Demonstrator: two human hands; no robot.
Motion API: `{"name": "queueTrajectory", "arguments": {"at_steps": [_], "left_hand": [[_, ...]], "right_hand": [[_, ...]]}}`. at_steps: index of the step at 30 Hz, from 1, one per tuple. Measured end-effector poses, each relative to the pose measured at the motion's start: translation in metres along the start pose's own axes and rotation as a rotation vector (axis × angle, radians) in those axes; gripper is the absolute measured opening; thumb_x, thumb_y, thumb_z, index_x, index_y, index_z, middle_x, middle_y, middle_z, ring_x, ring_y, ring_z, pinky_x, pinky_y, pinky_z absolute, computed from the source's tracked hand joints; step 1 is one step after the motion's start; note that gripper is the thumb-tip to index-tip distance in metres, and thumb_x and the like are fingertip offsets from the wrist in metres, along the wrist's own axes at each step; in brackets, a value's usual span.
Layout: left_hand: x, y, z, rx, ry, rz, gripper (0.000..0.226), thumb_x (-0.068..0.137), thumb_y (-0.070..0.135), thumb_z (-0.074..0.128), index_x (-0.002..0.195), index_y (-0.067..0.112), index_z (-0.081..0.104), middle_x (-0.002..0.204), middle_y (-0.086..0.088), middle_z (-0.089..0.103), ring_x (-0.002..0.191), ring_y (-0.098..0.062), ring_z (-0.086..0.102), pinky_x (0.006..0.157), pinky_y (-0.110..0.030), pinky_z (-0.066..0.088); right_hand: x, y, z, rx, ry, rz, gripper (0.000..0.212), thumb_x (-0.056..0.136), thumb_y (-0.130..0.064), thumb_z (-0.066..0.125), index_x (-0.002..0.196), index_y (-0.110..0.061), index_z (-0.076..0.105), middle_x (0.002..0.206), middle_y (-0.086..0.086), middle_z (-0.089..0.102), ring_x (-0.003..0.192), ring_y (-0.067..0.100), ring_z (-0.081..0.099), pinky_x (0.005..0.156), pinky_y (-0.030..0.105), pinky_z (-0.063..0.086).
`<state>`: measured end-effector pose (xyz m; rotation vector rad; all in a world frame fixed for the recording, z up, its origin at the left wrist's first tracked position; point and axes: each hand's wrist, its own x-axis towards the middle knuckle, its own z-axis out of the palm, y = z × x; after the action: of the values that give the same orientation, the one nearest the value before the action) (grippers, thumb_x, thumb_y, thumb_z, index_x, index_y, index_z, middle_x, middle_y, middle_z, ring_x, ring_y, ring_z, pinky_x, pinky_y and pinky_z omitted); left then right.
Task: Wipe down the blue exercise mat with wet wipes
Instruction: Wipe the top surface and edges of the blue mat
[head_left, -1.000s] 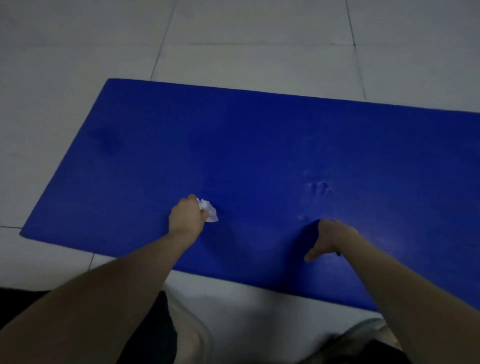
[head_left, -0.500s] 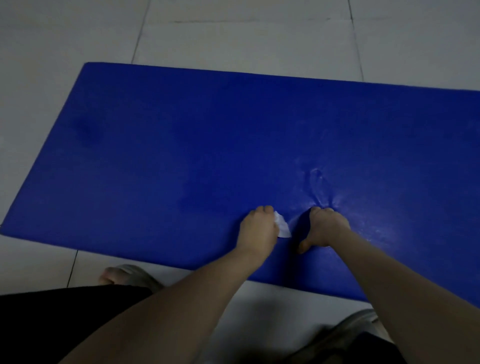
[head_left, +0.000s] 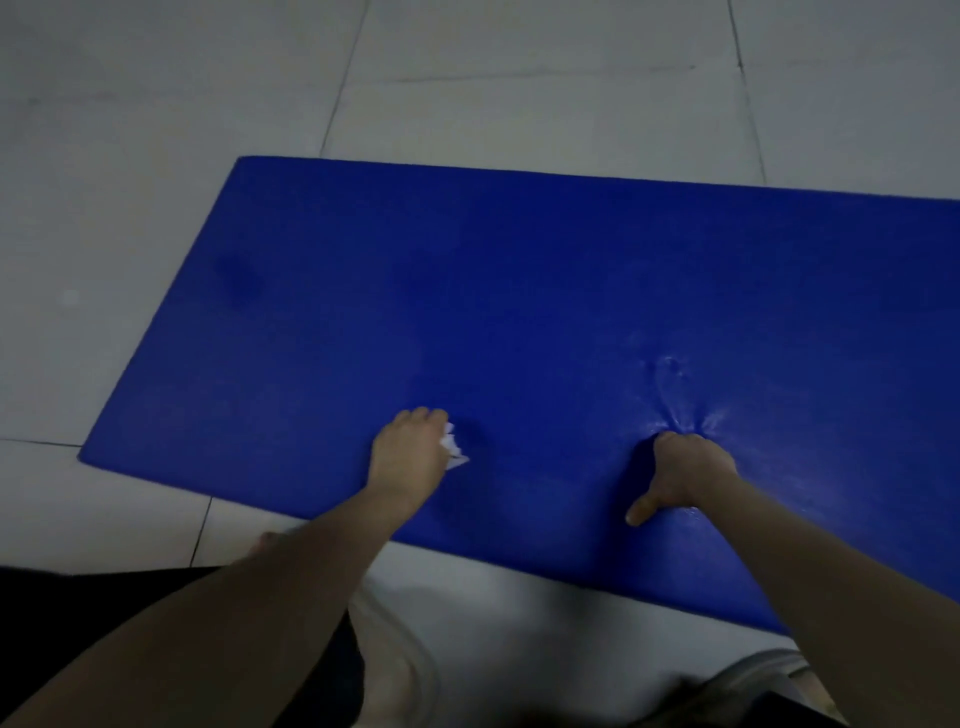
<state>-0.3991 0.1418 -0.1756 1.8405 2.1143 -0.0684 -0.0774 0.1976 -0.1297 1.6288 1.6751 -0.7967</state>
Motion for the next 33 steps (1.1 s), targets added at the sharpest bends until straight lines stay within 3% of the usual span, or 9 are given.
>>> {"name": "queueTrajectory", "arguments": {"at_steps": [4, 7, 14, 20, 23, 26, 33], "left_hand": [[0.002, -0.018, -0.001, -0.103, 0.019, -0.171, 0.025, 0.088, 0.033, 0.074, 0.098, 0.013, 0.062, 0.111, -0.004, 0.069, 0.097, -0.025, 0.064, 0.077, -0.04, 0.054], [-0.003, 0.008, 0.004, -0.117, 0.034, -0.209, 0.014, 0.095, 0.02, 0.057, 0.102, 0.007, 0.057, 0.103, -0.013, 0.066, 0.092, -0.033, 0.064, 0.068, -0.037, 0.046], [-0.031, 0.115, 0.026, -0.257, -0.07, 0.002, 0.012, 0.097, 0.018, 0.05, 0.096, 0.009, 0.057, 0.098, -0.013, 0.066, 0.085, -0.029, 0.062, 0.071, -0.04, 0.05], [-0.054, 0.189, 0.037, -0.111, -0.248, 0.315, 0.021, 0.094, 0.014, 0.06, 0.113, 0.008, 0.055, 0.114, -0.016, 0.061, 0.102, -0.032, 0.059, 0.08, -0.041, 0.049], [-0.051, 0.183, 0.037, 0.004, -0.238, 0.39, 0.029, 0.09, 0.014, 0.066, 0.116, 0.008, 0.054, 0.115, -0.015, 0.06, 0.105, -0.032, 0.059, 0.082, -0.041, 0.049], [-0.044, 0.154, 0.033, 0.007, -0.21, 0.346, 0.034, 0.09, 0.031, 0.069, 0.114, 0.01, 0.057, 0.112, -0.014, 0.062, 0.102, -0.031, 0.06, 0.08, -0.041, 0.049], [-0.04, 0.061, 0.005, -0.078, -0.131, 0.006, 0.025, 0.092, 0.033, 0.065, 0.106, 0.012, 0.061, 0.112, -0.007, 0.065, 0.101, -0.026, 0.061, 0.081, -0.036, 0.048]], "right_hand": [[0.0, 0.0, 0.0, -0.012, 0.01, 0.001, 0.098, 0.046, -0.069, 0.09, 0.118, -0.018, 0.049, 0.119, 0.001, 0.057, 0.113, 0.024, 0.057, 0.091, 0.038, 0.053], [0.001, -0.001, 0.001, -0.01, 0.016, 0.011, 0.1, 0.047, -0.069, 0.089, 0.121, -0.017, 0.049, 0.12, 0.001, 0.059, 0.113, 0.024, 0.057, 0.089, 0.038, 0.052], [0.005, 0.001, 0.003, -0.006, 0.032, 0.019, 0.091, 0.05, -0.066, 0.09, 0.116, -0.018, 0.05, 0.115, 0.001, 0.057, 0.114, 0.024, 0.057, 0.083, 0.035, 0.048], [0.009, 0.002, 0.008, -0.032, 0.075, 0.023, 0.065, 0.068, -0.051, 0.086, 0.113, -0.017, 0.053, 0.103, 0.001, 0.054, 0.095, 0.02, 0.055, 0.074, 0.031, 0.047], [0.009, 0.001, 0.006, -0.031, 0.057, 0.02, 0.07, 0.063, -0.056, 0.088, 0.109, -0.019, 0.05, 0.099, -0.001, 0.052, 0.093, 0.019, 0.054, 0.074, 0.031, 0.048], [0.009, 0.001, 0.003, -0.04, 0.044, -0.006, 0.081, 0.052, -0.064, 0.089, 0.104, -0.021, 0.046, 0.101, -0.002, 0.051, 0.104, 0.022, 0.058, 0.078, 0.032, 0.049], [0.005, 0.001, 0.001, -0.025, 0.04, -0.021, 0.087, 0.046, -0.068, 0.09, 0.102, -0.021, 0.043, 0.102, -0.003, 0.052, 0.103, 0.022, 0.057, 0.084, 0.035, 0.05]]}}
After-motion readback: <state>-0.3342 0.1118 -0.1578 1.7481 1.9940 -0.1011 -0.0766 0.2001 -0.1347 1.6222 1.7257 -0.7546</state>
